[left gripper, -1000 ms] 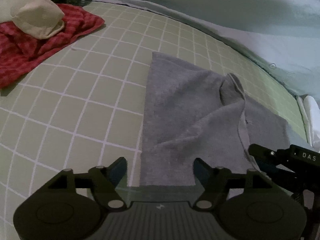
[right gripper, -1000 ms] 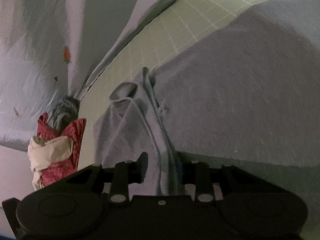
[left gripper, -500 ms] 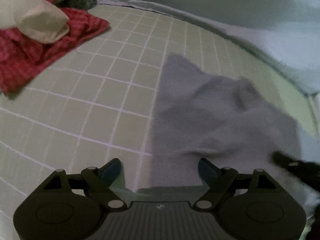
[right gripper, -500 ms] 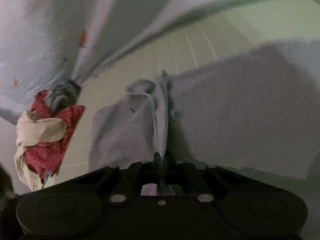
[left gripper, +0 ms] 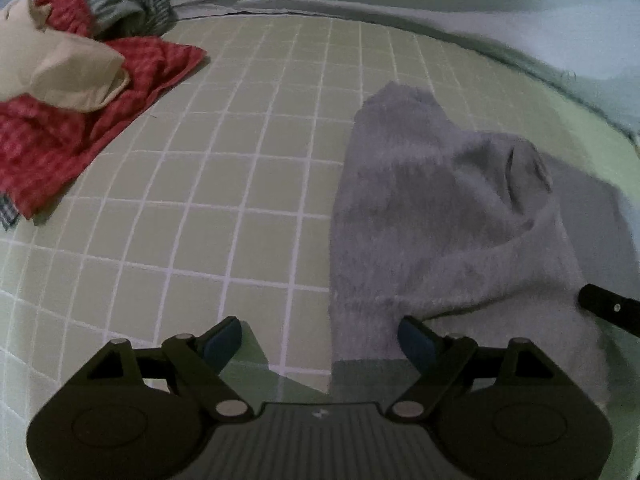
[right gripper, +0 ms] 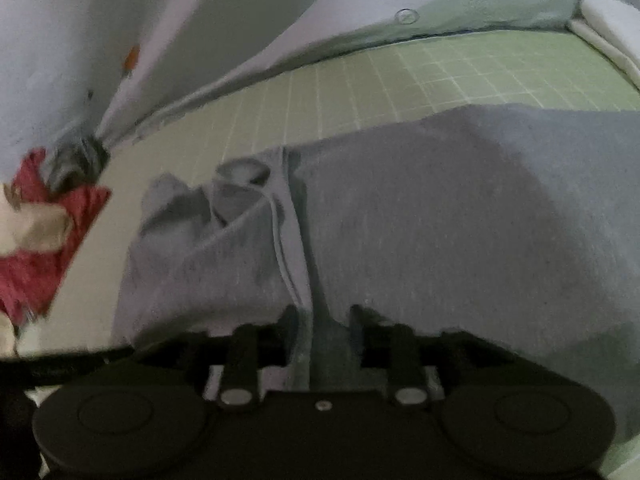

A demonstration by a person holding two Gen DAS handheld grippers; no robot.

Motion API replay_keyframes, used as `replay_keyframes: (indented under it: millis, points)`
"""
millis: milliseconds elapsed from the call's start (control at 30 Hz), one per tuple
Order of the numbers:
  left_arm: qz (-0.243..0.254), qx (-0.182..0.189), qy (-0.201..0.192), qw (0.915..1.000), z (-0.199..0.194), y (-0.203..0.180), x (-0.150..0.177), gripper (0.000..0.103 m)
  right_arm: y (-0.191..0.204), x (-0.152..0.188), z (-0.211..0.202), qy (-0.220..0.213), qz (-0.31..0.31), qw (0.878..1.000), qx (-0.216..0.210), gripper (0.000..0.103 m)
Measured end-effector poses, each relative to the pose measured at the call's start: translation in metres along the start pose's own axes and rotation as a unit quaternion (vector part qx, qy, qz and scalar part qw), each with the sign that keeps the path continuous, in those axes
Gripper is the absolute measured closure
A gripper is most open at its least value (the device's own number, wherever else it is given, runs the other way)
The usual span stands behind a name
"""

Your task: Fold clothes

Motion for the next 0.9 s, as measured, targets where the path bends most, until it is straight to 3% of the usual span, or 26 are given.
replay_keyframes:
  millis: [100, 267, 333, 400, 467, 500, 567, 600, 633, 767, 833, 900]
  points:
    - [0.012, -0.004, -0.017, 0.9998, -0.006, 0.002, -0.017, 0.022, 0.007, -0.011, 0.002, -0.016, -0.015, 1.000, -0.004, 0.058]
    - [-0.007, 0.045, -0.046, 0.9979, 0.000, -0.003, -0.060, 0.026, 0.024, -0.036, 0.015, -0.032, -0.037, 0.999, -0.013, 0.050]
    - [-0.003, 0.063, -0.048, 0.9969, 0.011, -0.010, -0.075, 0.026, 0.034, -0.045, 0.024, -0.034, -0.048, 0.998, -0.023, 0.034]
    - [0.006, 0.080, -0.048, 0.9956, 0.023, -0.017, -0.089, 0.026, 0.045, -0.052, 0.033, -0.035, -0.063, 0.997, -0.028, 0.024]
    - [0.009, 0.083, -0.045, 0.9954, 0.035, -0.021, -0.098, 0.026, 0.055, -0.058, 0.043, -0.034, -0.080, 0.996, -0.026, 0.024]
    - [0.004, 0.078, -0.044, 0.9960, 0.041, -0.020, -0.099, 0.037, 0.059, -0.061, 0.049, -0.033, -0.089, 0.995, -0.025, 0.024]
    - [0.003, 0.065, -0.058, 0.9961, 0.044, -0.019, -0.102, 0.059, 0.064, -0.064, 0.058, -0.034, -0.100, 0.994, -0.020, 0.030]
    - [0.004, 0.068, -0.056, 0.9961, 0.046, -0.020, -0.101, 0.102, 0.065, -0.067, 0.060, -0.039, -0.103, 0.994, -0.021, 0.047]
    - [0.005, 0.070, -0.056, 0.9960, 0.047, -0.021, -0.101, 0.099, 0.066, -0.069, 0.063, -0.045, -0.106, 0.993, -0.022, 0.097]
    - [0.005, 0.042, -0.101, 0.9940, 0.028, -0.012, -0.105, 0.099, 0.050, -0.084, 0.049, -0.071, -0.042, 0.996, -0.041, 0.099]
    - [-0.025, 0.064, -0.101, 0.9925, 0.032, -0.006, -0.105, 0.098, 0.037, -0.090, 0.040, -0.084, -0.008, 0.996, -0.040, 0.099]
    - [-0.046, 0.050, -0.094, 0.9933, 0.040, 0.001, -0.106, 0.093, 0.030, -0.086, 0.051, -0.066, -0.009, 0.998, -0.015, 0.098]
Point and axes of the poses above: each gripper's, at about its wrist camera, not at the fingertips, and z roughly the way its jaws point, y to its left, x to its underside, the point moved 10 cm from there along z, roughly the way its jaws point, and after that the axes turned 14 degrees about x, right-handed, at the moved point
